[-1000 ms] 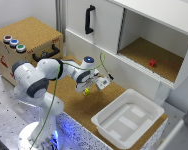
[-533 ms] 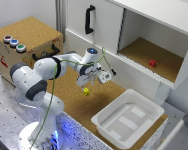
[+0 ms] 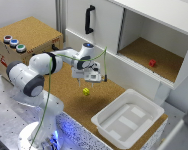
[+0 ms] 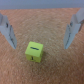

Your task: Rotate the yellow block 90 degrees to the left

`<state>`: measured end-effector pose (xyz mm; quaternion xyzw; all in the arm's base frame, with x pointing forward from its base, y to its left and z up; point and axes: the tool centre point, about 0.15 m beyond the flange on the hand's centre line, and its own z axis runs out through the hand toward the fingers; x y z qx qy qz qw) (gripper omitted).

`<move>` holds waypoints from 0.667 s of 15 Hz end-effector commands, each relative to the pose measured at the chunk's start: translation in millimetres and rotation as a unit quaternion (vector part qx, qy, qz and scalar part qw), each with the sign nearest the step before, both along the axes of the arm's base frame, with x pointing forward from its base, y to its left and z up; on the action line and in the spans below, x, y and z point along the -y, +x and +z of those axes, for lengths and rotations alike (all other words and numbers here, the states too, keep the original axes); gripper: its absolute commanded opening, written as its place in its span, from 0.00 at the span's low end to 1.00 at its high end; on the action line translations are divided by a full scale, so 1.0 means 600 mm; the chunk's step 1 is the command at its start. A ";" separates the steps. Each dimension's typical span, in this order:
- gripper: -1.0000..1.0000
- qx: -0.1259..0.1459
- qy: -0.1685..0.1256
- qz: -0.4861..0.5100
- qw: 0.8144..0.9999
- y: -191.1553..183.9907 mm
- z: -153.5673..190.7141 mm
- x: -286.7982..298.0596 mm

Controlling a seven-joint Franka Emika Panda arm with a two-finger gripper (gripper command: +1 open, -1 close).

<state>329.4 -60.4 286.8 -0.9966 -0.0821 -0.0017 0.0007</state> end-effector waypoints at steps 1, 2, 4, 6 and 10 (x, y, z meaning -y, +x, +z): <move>1.00 0.012 0.063 -0.153 0.986 0.015 -0.005 0.069; 1.00 0.008 0.049 -0.148 0.988 0.015 -0.013 0.076; 1.00 0.007 0.037 -0.141 0.989 0.021 -0.029 0.099; 0.00 0.016 0.018 -0.109 0.994 0.025 -0.038 0.103; 0.00 0.037 -0.024 -0.061 0.997 0.022 -0.074 0.089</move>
